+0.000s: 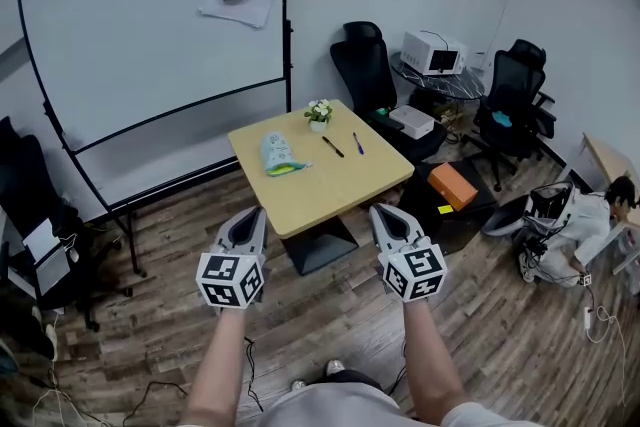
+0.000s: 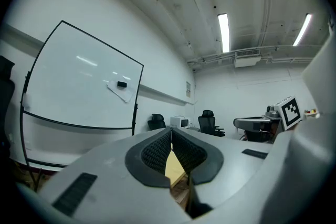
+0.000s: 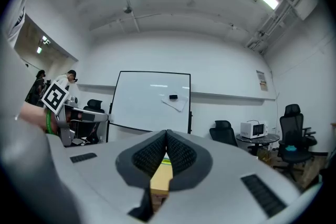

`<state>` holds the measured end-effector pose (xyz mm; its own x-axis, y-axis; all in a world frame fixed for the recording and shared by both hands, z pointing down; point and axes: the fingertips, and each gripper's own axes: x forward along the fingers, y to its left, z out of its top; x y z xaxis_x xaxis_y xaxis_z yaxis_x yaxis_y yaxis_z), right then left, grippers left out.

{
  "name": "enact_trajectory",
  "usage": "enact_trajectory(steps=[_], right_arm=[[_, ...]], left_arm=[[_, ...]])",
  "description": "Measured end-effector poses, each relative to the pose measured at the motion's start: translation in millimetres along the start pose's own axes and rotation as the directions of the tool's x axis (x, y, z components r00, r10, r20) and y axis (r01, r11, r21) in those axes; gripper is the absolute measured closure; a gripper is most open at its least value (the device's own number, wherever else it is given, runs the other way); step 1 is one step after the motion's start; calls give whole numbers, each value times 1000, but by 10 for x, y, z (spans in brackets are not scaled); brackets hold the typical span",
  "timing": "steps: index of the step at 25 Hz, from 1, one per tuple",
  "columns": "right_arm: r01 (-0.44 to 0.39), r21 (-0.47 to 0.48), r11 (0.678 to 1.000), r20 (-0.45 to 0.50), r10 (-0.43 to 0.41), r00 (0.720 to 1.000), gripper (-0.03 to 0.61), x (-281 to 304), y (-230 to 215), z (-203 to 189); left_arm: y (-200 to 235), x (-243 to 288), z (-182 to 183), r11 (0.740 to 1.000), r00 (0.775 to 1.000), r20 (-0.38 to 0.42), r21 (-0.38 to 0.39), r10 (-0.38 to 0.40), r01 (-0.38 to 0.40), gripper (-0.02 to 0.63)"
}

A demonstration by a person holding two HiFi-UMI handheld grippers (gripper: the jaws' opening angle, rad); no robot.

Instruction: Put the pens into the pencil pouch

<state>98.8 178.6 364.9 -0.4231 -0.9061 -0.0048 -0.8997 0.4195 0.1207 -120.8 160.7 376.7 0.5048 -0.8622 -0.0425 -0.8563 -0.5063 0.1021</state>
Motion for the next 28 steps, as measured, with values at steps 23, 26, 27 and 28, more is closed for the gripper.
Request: enact_trajectory(steps=[23,26,27,28], right_arm=[[-38,20,999,3,38,999,158,193,-221,-121],[-46,12,999,0,46,999,143,261,-273,-122],[-50,12,999,0,50,999,143,281,-295,-128],[-53,12,999,0,53,999,142,299,-321,-136]], left_arm=[[-204,299,-125,995,996,-12,39,-93,93,279],[-205,376,-111,995,996,-9,50,-86,86,265],[-210,407,-114,995,996,-11,54,-83,84,264],[-218,439,-117,995,997,-14,59,-81,81,264]])
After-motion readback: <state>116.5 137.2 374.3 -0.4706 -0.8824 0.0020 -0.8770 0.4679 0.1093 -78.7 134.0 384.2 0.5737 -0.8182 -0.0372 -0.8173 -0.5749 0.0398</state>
